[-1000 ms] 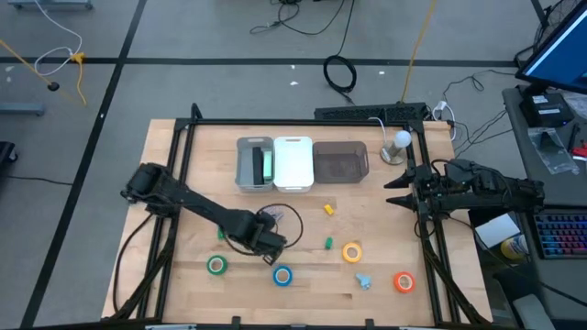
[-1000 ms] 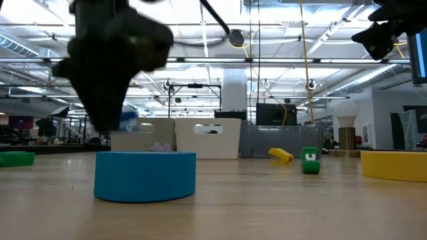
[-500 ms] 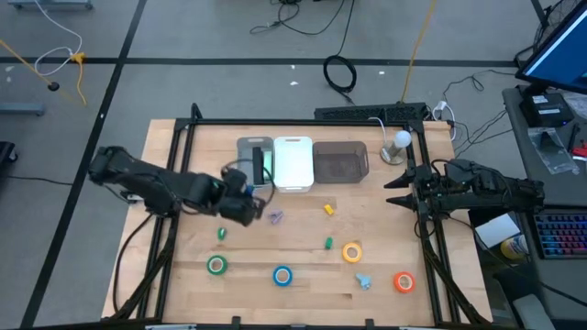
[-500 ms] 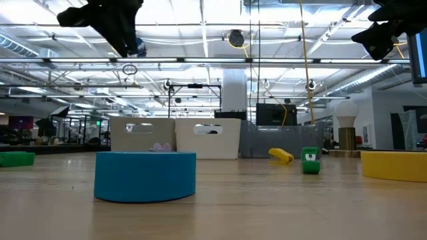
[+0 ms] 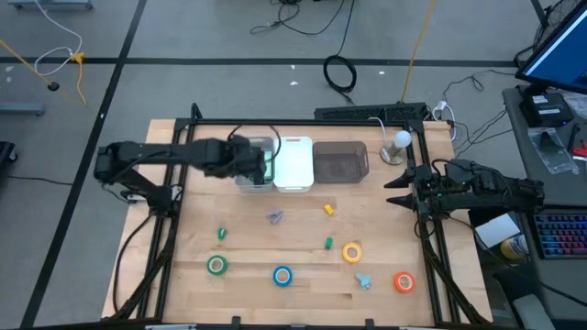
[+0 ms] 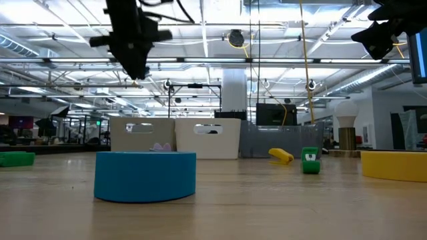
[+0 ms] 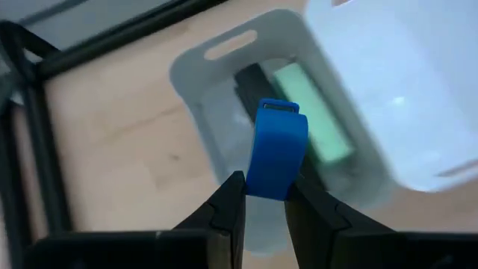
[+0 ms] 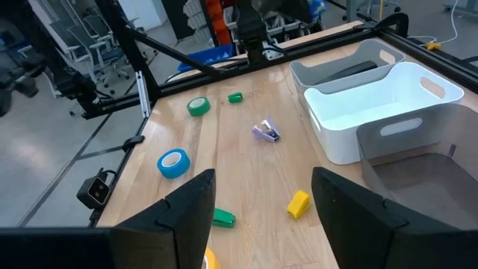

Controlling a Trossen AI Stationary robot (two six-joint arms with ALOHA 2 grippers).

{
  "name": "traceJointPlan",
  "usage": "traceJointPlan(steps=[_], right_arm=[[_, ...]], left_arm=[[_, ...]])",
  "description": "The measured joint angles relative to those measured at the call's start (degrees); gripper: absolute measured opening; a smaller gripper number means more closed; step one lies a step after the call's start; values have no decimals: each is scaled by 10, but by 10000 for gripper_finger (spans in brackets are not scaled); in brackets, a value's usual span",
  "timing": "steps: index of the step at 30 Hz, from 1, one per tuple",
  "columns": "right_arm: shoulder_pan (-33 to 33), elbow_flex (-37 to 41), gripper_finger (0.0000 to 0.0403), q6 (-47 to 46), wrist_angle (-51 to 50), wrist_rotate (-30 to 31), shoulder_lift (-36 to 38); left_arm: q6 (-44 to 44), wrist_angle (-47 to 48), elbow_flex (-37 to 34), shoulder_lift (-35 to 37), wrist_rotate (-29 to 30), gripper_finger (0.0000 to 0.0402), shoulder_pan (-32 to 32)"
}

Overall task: Pick and place Stapler, Stapler remover, tape
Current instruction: Put the blue stapler into the gray bin

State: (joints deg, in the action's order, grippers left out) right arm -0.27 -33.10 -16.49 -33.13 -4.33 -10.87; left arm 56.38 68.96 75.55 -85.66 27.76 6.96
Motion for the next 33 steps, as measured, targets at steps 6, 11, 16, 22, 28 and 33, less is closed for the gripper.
traceJointPlan(steps=[6, 11, 16, 22, 28, 33], right_arm=[[0, 0, 215, -8, 0, 0, 0], [0, 0, 215, -8, 0, 0, 0], [0, 0, 215, -8, 0, 0, 0], [0, 0, 215, -8, 0, 0, 0], [0, 0, 215, -9, -1, 0, 0], [0, 0, 215, -9, 0, 0, 0]], left_arm=[[-153, -7, 0, -40, -21, 80, 76], [-295, -44, 0, -80, -37, 80, 116], [-409, -49, 0, -116, -53, 81, 151], [-494, -45, 0, -142, -75, 81, 197], [-512, -58, 0, -146, -84, 81, 219], [-550, -61, 0, -146, -103, 81, 219]])
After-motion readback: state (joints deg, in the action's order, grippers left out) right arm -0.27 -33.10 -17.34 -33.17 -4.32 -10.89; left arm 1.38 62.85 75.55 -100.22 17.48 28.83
